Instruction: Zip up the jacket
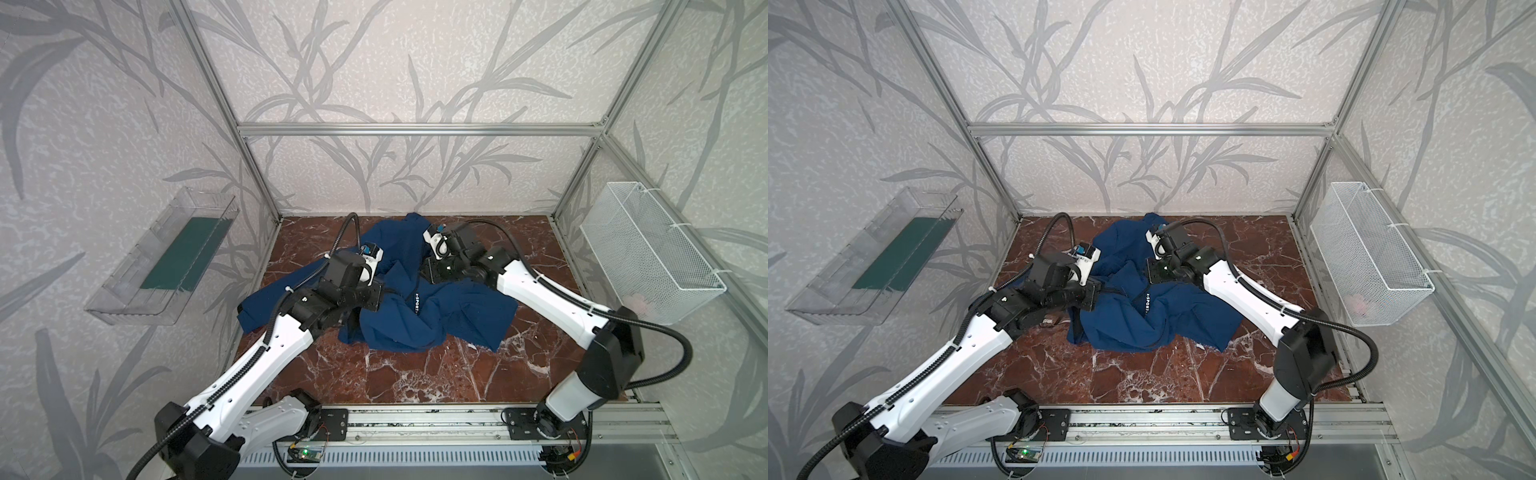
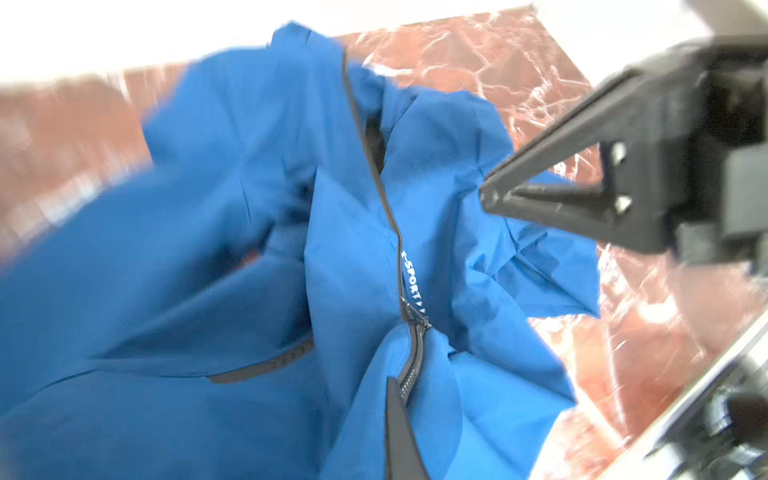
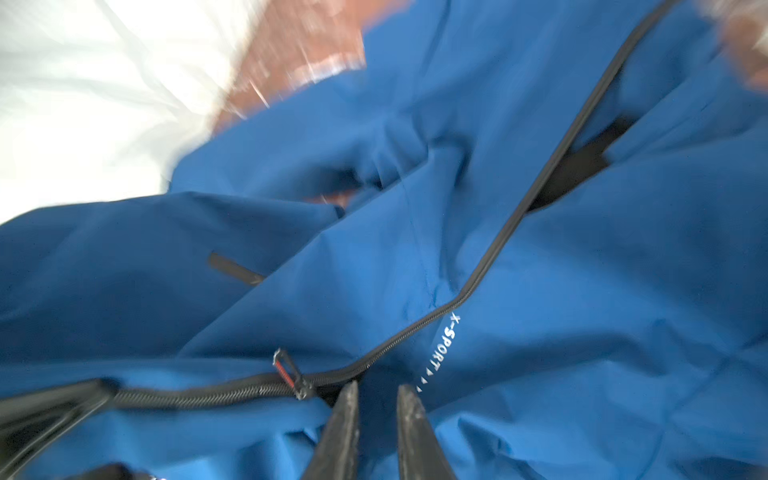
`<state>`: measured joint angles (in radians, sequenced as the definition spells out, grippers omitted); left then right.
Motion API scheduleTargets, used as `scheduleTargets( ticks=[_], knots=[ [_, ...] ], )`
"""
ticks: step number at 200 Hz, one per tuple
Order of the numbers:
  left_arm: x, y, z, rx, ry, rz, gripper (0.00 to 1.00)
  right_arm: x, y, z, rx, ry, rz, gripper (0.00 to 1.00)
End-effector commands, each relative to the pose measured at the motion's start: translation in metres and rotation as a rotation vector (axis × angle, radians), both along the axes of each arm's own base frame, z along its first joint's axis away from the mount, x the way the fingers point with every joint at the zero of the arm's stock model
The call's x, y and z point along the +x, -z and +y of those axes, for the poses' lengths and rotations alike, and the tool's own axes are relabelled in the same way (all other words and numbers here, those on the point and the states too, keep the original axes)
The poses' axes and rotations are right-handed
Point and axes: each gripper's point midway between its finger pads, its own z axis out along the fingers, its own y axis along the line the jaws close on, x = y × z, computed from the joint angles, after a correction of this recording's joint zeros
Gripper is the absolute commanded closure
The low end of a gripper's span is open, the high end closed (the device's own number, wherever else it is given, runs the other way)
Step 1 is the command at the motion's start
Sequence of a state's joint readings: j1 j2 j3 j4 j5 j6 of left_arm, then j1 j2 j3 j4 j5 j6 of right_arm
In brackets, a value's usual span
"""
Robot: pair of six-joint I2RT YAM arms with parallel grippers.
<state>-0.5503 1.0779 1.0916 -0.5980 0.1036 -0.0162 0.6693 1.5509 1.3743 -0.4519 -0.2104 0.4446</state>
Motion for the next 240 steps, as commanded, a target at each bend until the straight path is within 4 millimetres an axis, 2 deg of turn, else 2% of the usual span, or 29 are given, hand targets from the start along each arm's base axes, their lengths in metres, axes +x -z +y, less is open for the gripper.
scheduleTargets(
  ticks=[1, 11, 26, 37, 54, 66, 92, 123, 161, 209, 240],
  knots=[
    [0.0, -0.05, 0.012, 0.257, 0.229, -0.332, 1.0, 0.006, -0.043, -0.002, 0.153, 0.058, -0.147, 0.76],
    [0.005, -0.076, 0.014, 0.247, 0.244, -0.429, 1.0, 0.004, -0.052, 0.0, 0.208, 0.059, -0.169, 0.75],
    [0.004, -0.1, 0.015, 0.202, 0.296, -0.466, 1.0, -0.002, -0.06, 0.011, 0.292, 0.02, -0.176, 0.75],
    [0.0, -0.113, 0.014, 0.16, 0.326, -0.48, 1.0, -0.007, -0.062, 0.022, 0.336, -0.012, -0.176, 0.75],
    [-0.008, -0.12, 0.012, 0.149, 0.37, -0.498, 1.0, -0.014, -0.061, 0.037, 0.393, -0.048, -0.156, 0.74],
    [-0.012, -0.122, 0.011, 0.148, 0.388, -0.496, 1.0, -0.016, -0.063, 0.043, 0.432, -0.06, -0.127, 0.7],
    [-0.018, -0.124, 0.012, 0.132, 0.385, -0.507, 1.0, -0.021, -0.07, 0.041, 0.403, -0.059, -0.135, 0.58],
    [-0.02, -0.128, 0.016, 0.113, 0.354, -0.508, 1.0, -0.031, -0.07, 0.04, 0.365, -0.066, -0.09, 0.52],
    [-0.024, -0.125, 0.019, 0.114, 0.345, -0.498, 1.0, -0.042, -0.083, 0.044, 0.399, -0.083, -0.092, 0.44],
    [-0.026, -0.119, 0.02, 0.111, 0.337, -0.473, 1.0, -0.043, -0.107, 0.068, 0.428, -0.159, -0.115, 0.43],
    [-0.023, -0.117, 0.02, 0.11, 0.328, -0.475, 1.0, -0.038, -0.102, 0.077, 0.409, -0.166, -0.088, 0.43]
  ],
)
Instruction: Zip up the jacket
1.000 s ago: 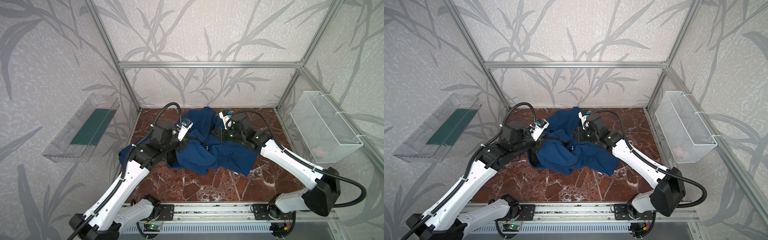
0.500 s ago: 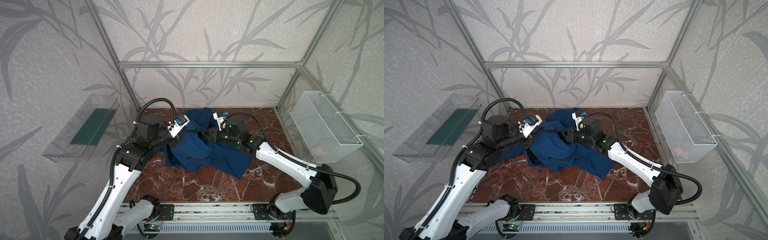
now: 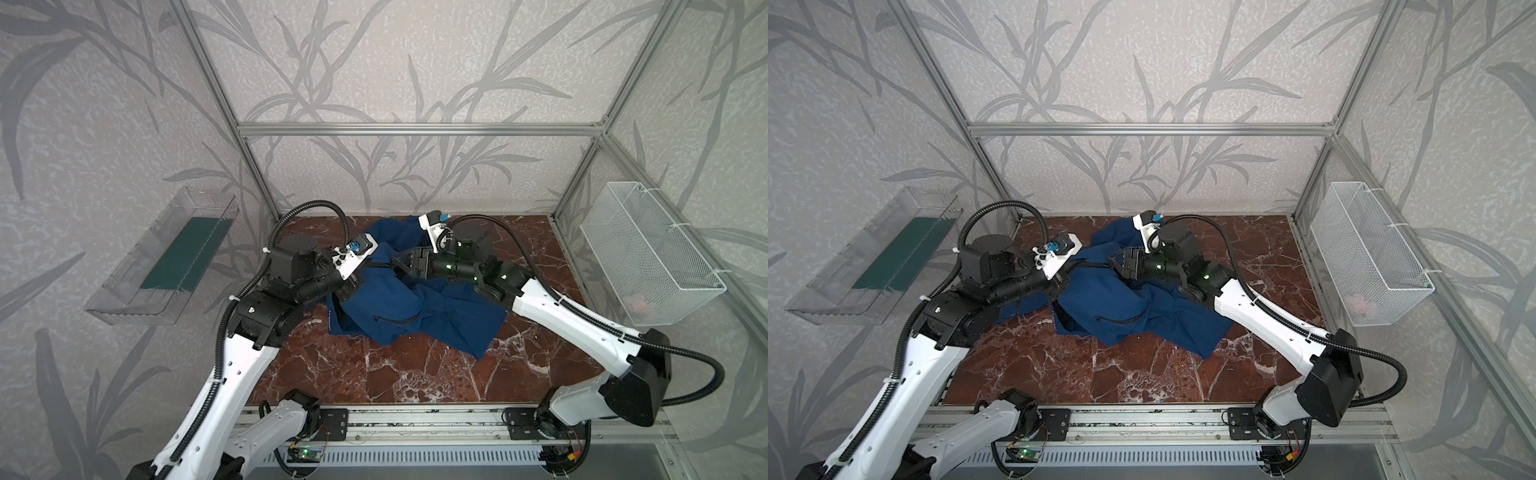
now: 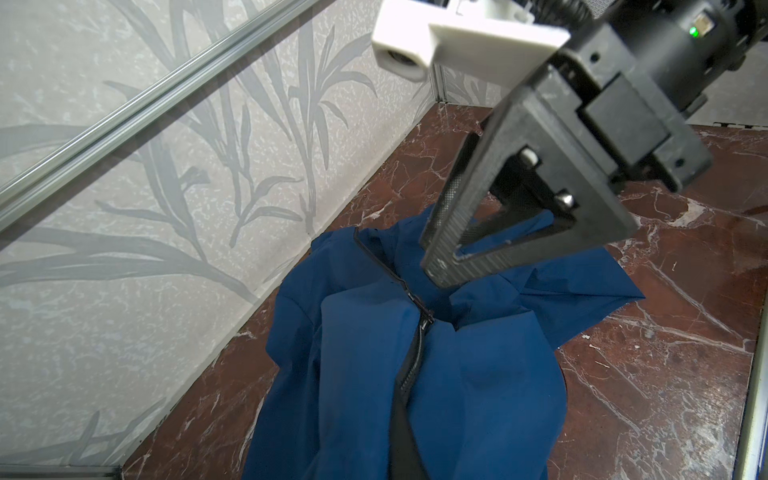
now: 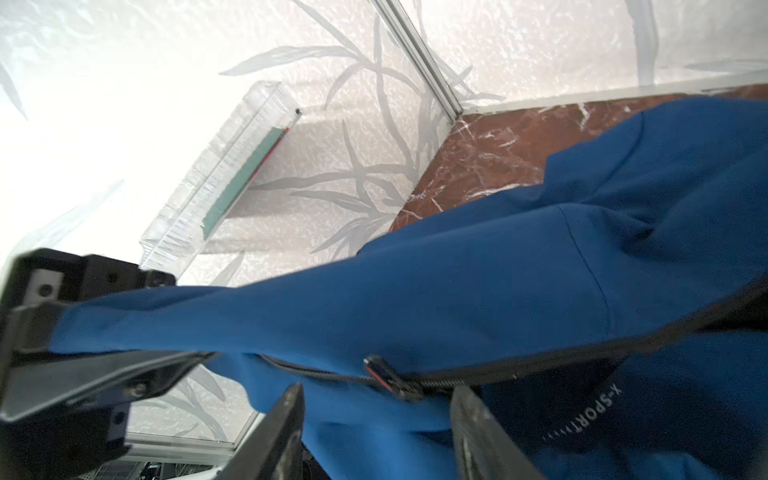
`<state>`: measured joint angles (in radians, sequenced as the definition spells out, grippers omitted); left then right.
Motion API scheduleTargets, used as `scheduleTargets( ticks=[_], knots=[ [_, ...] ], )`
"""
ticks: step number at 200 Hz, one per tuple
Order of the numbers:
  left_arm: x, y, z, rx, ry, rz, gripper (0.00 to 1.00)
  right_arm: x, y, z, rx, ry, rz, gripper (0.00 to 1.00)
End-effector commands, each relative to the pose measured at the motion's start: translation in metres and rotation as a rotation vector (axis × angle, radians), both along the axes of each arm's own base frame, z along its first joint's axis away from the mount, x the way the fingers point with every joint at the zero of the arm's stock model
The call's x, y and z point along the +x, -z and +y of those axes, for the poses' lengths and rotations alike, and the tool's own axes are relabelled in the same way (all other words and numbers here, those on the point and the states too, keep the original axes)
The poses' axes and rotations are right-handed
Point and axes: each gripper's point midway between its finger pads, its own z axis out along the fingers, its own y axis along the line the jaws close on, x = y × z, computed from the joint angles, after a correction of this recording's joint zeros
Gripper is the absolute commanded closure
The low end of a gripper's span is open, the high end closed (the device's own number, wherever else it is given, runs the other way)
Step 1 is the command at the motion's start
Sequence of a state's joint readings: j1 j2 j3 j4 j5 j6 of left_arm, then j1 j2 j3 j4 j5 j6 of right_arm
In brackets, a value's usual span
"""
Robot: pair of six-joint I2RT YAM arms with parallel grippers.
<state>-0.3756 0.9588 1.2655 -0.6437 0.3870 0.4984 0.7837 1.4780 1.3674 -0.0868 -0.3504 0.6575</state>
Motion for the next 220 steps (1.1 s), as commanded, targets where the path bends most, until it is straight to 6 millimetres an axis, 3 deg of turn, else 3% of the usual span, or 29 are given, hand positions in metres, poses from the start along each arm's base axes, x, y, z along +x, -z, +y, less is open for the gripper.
scheduleTargets(
  ticks=[1, 54, 106, 163, 195, 220],
  knots=[
    [-0.003, -0.011, 0.002, -0.012, 0.004, -0.048, 1.0, 0.0, 0.007, 0.01, -0.026, -0.032, 0.017, 0.43],
    [-0.002, -0.011, 0.004, -0.007, -0.006, -0.05, 1.0, -0.001, 0.025, 0.027, -0.103, -0.072, 0.032, 0.48],
    [-0.002, -0.009, 0.005, -0.003, -0.016, -0.051, 1.0, 0.003, 0.037, 0.019, -0.147, -0.033, 0.045, 0.77],
    [-0.002, -0.01, 0.008, 0.001, -0.028, -0.055, 1.0, 0.001, 0.049, 0.012, -0.181, -0.012, 0.065, 0.86],
    [-0.001, -0.009, 0.008, 0.001, -0.031, -0.052, 1.0, 0.001, 0.055, 0.01, -0.176, -0.005, 0.076, 1.0],
    [-0.002, -0.009, 0.009, -0.003, -0.034, -0.051, 1.0, 0.001, 0.051, 0.014, -0.139, -0.012, 0.068, 1.0]
  ],
)
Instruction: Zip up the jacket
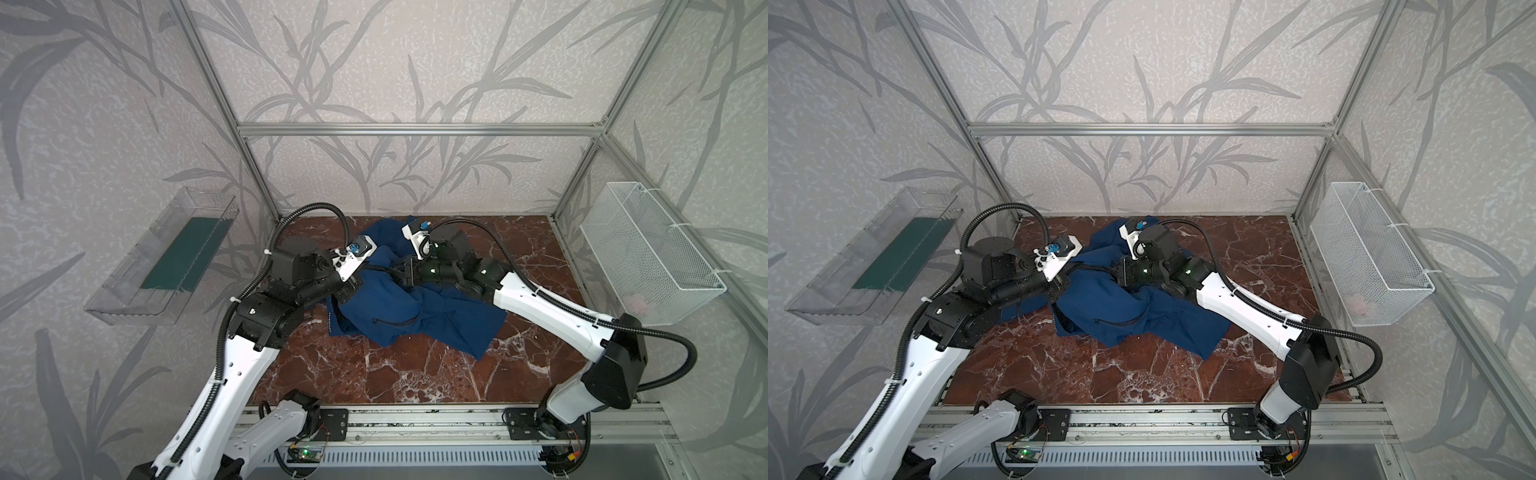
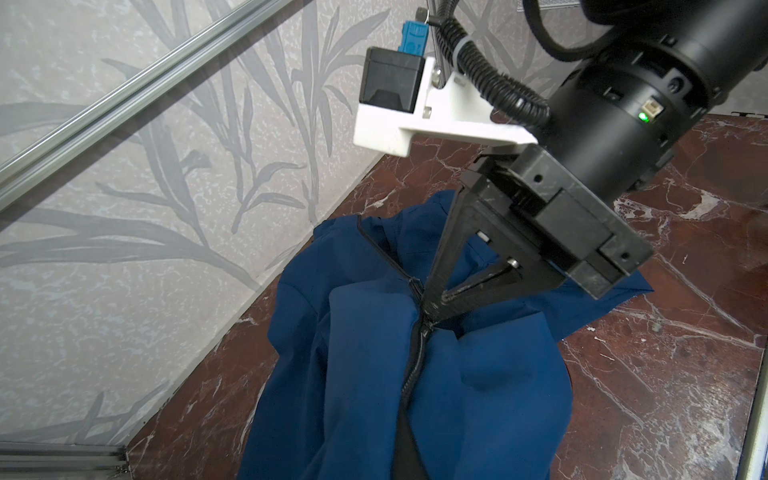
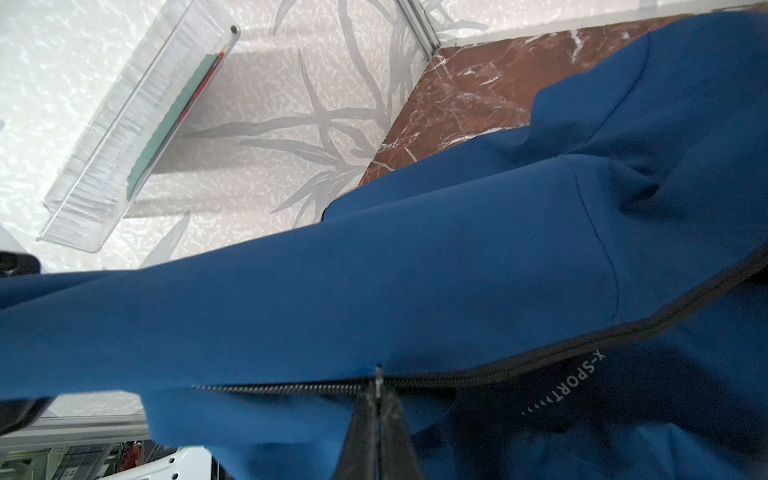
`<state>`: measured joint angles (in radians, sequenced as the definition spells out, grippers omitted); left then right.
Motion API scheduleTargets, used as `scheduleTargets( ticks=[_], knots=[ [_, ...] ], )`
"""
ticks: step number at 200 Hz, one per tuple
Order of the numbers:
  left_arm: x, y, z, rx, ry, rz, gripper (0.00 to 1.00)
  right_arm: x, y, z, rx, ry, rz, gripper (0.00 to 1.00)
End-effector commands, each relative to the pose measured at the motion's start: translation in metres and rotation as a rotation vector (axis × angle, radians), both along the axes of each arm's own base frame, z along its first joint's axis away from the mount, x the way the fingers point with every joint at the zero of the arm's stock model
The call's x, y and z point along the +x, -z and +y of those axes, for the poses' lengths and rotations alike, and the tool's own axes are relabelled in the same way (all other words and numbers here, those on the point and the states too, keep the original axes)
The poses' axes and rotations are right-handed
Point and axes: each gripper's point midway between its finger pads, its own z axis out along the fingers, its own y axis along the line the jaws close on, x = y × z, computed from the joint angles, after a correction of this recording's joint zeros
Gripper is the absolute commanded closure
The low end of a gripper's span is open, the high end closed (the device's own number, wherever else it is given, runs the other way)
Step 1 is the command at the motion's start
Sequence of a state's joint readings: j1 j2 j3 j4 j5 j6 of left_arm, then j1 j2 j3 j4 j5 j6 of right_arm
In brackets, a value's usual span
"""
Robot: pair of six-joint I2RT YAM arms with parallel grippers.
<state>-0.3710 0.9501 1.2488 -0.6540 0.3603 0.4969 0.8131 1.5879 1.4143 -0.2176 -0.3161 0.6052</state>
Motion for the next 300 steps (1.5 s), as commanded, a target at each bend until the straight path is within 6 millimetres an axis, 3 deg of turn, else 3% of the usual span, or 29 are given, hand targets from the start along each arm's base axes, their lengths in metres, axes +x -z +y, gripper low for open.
scheduleTargets(
  ticks=[1, 22, 88, 158, 187, 300],
  knots=[
    [-0.003, -0.016, 0.003, -0.017, -0.004, -0.064, 1.0, -0.002, -0.007, -0.001, 0.03, 0.002, -0.014, 1.0],
    [-0.001, -0.015, 0.007, -0.011, -0.028, -0.06, 1.0, 0.0, -0.006, -0.006, 0.025, 0.032, -0.015, 1.0],
    [0.007, -0.019, 0.042, 0.026, -0.212, -0.034, 1.0, 0.037, 0.028, -0.067, 0.009, 0.462, -0.005, 1.0],
    [-0.006, -0.022, 0.061, 0.009, -0.286, -0.025, 1.0, 0.061, 0.057, -0.082, -0.035, 0.555, -0.002, 1.0],
    [-0.005, -0.028, 0.086, 0.047, -0.397, -0.044, 1.0, 0.08, 0.065, -0.104, -0.069, 0.586, -0.001, 1.0],
    [0.01, -0.071, 0.19, -0.013, -0.908, -0.254, 1.0, 0.166, 0.015, -0.214, -0.172, 0.656, -0.073, 1.0]
  ],
)
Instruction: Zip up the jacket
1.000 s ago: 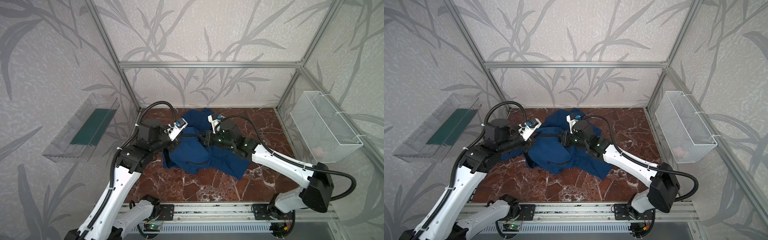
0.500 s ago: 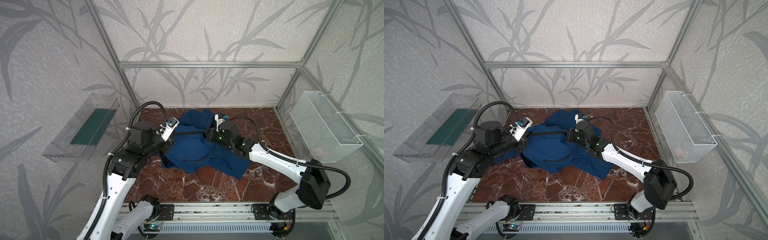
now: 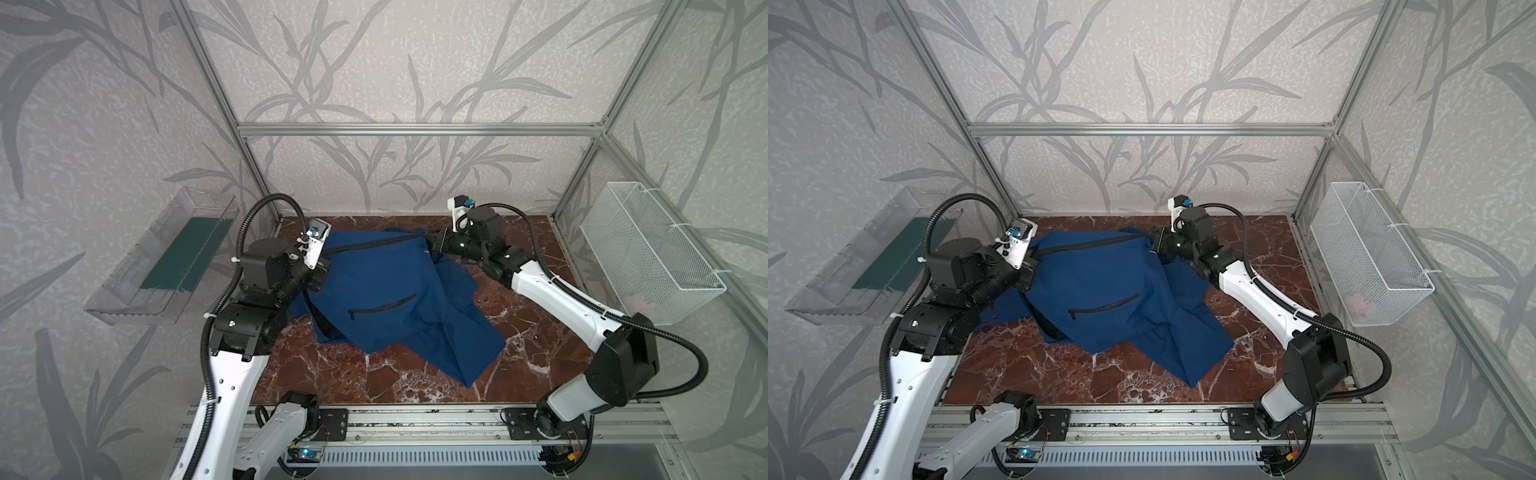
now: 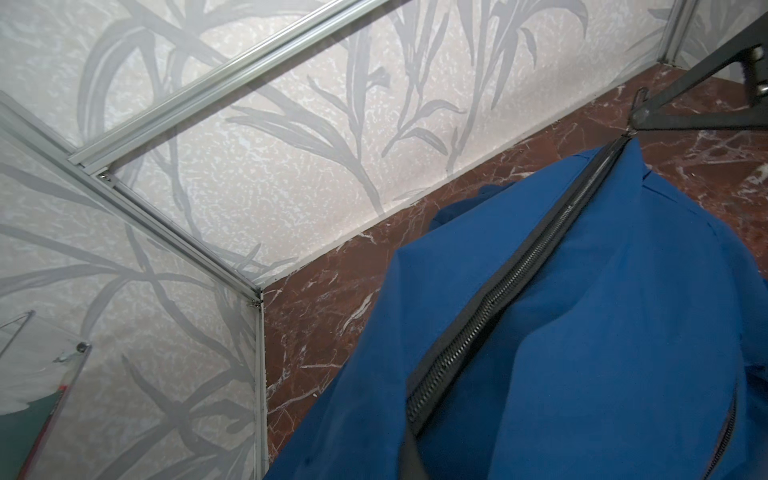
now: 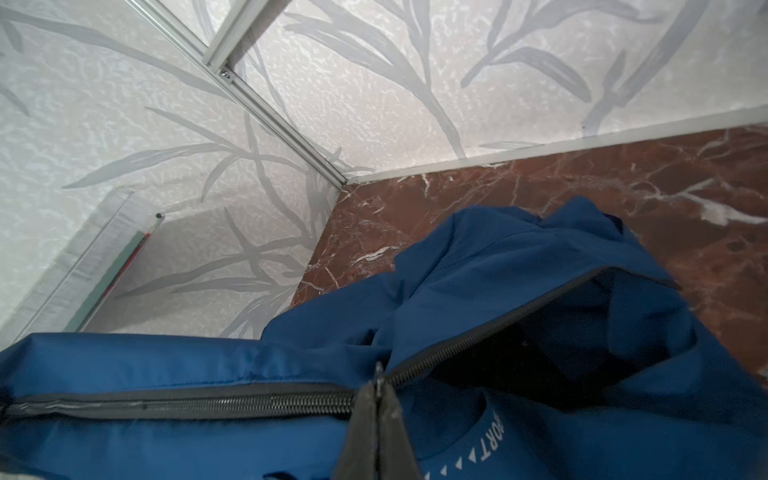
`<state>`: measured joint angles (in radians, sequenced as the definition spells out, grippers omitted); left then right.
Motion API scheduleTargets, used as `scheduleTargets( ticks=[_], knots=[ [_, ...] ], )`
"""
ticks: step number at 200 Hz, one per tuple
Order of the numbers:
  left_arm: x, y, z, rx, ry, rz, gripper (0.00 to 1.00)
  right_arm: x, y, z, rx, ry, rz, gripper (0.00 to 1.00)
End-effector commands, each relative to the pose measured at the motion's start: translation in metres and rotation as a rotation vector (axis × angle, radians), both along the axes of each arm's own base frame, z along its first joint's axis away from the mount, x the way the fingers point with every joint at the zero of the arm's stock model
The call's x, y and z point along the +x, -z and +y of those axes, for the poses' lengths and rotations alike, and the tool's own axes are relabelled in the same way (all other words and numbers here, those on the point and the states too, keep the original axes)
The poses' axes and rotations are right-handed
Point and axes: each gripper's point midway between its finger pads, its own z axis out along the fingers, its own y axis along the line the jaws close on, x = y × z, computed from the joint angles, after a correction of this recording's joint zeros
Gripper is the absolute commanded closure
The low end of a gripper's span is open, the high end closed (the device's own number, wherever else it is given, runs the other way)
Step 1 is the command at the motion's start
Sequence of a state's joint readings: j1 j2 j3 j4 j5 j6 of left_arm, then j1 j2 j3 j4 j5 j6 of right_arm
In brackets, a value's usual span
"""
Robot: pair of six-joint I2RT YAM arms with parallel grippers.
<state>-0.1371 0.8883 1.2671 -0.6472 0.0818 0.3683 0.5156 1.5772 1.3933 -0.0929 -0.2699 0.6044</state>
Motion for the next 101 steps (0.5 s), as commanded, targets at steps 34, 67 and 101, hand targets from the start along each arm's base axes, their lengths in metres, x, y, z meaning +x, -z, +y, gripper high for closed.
scheduleTargets(
  ticks=[34, 67, 101],
  knots=[
    [-0.015, -0.05, 0.076, -0.009, -0.356, -0.184, 1.0, 0.053, 0.019, -0.097, -0.093, 0.255, 0.073, 1.0],
    [-0.013, -0.034, 0.066, -0.038, -0.301, -0.141, 1.0, 0.023, 0.014, 0.0, 0.054, 0.011, 0.103, 1.0],
    [-0.012, -0.037, 0.061, -0.088, -0.288, -0.157, 1.0, -0.007, 0.026, 0.084, 0.042, -0.138, 0.088, 1.0]
  ],
)
